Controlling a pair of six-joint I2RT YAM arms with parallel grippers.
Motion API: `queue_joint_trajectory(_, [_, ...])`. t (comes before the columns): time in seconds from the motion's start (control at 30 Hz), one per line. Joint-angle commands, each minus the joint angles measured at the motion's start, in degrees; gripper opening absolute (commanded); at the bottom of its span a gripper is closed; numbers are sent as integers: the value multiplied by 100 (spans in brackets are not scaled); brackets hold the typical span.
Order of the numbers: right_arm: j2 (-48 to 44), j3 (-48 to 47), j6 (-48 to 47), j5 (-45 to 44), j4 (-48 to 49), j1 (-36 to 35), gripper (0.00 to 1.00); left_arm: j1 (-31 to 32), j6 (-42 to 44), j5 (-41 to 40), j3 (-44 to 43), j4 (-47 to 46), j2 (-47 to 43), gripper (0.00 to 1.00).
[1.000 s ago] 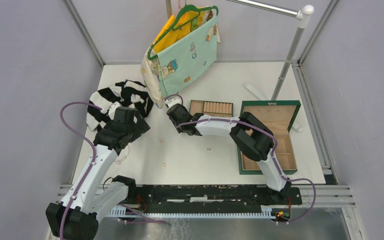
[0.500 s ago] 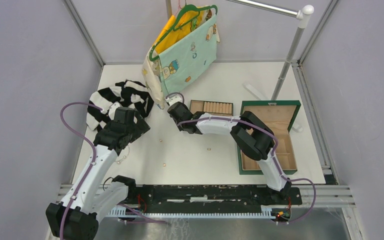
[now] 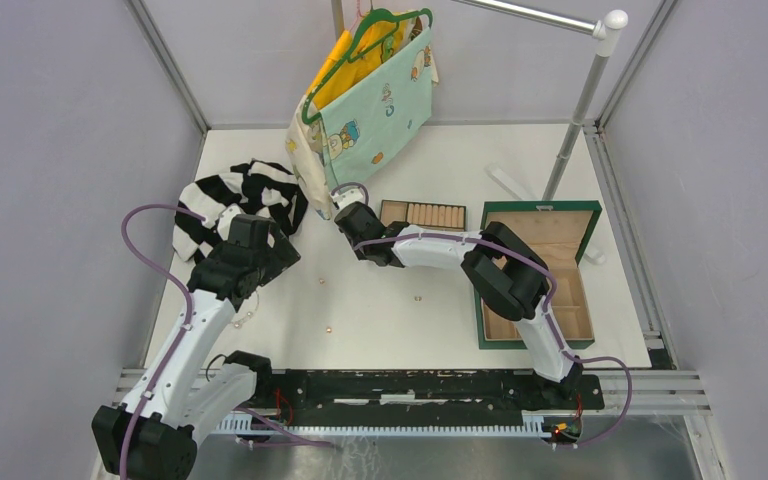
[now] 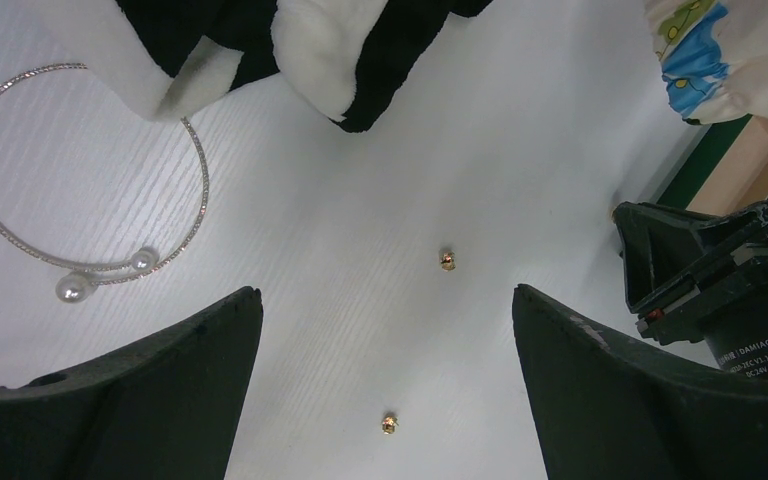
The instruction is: Organize the mixed jewelry
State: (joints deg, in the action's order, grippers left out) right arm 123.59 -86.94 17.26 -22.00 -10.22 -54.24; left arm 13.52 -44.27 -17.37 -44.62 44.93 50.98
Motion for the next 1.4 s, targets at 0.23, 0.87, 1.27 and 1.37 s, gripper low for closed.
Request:
queue_joint_trajectory(0.23, [-81,-156,95,-57,146,32,21,-30,244,58,-3,-167,-40,100])
queue_joint_trajectory(0.87, [-14,-122,97,46,143,67,19,-34,256,58,4,-190,-25,100])
queue_joint_trajectory(1.27, [44,-89,123,170,170,73,22,-38,262,66,5,-196,-9,100])
queue_joint_trajectory(1.37, [44,-87,121,149,163,67,23,-26,261,66,6,-195,-17,100])
